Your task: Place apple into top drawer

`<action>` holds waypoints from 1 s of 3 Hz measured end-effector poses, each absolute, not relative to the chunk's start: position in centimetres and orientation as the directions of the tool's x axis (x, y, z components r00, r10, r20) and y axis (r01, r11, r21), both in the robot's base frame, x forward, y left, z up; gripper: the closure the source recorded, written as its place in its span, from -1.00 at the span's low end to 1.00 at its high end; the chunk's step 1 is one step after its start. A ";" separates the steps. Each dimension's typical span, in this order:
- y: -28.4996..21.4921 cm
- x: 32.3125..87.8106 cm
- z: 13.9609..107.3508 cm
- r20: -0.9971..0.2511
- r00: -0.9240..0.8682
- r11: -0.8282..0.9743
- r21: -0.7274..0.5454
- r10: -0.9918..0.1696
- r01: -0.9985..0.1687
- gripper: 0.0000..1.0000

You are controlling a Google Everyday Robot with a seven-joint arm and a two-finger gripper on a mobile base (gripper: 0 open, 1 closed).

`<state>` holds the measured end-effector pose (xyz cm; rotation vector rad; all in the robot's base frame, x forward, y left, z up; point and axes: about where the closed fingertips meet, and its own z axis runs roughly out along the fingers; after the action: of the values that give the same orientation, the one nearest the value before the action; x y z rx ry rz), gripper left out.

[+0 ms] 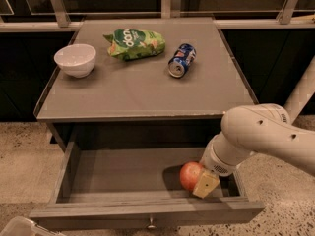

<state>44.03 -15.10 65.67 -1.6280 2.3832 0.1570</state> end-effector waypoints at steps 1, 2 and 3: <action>-15.1 44.0 65.7 -0.265 -0.344 0.370 -0.052 -0.901 -0.928 0.16; -15.1 44.0 65.7 -0.265 -0.344 0.370 -0.052 -0.901 -0.928 -0.31; -15.1 44.0 65.7 -0.265 -0.344 0.370 -0.052 -0.901 -0.928 -0.77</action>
Offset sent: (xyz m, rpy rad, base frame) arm 0.0000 0.0000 0.0000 0.0000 0.0000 0.0000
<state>44.03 -15.10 65.68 -1.6280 2.3831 0.1570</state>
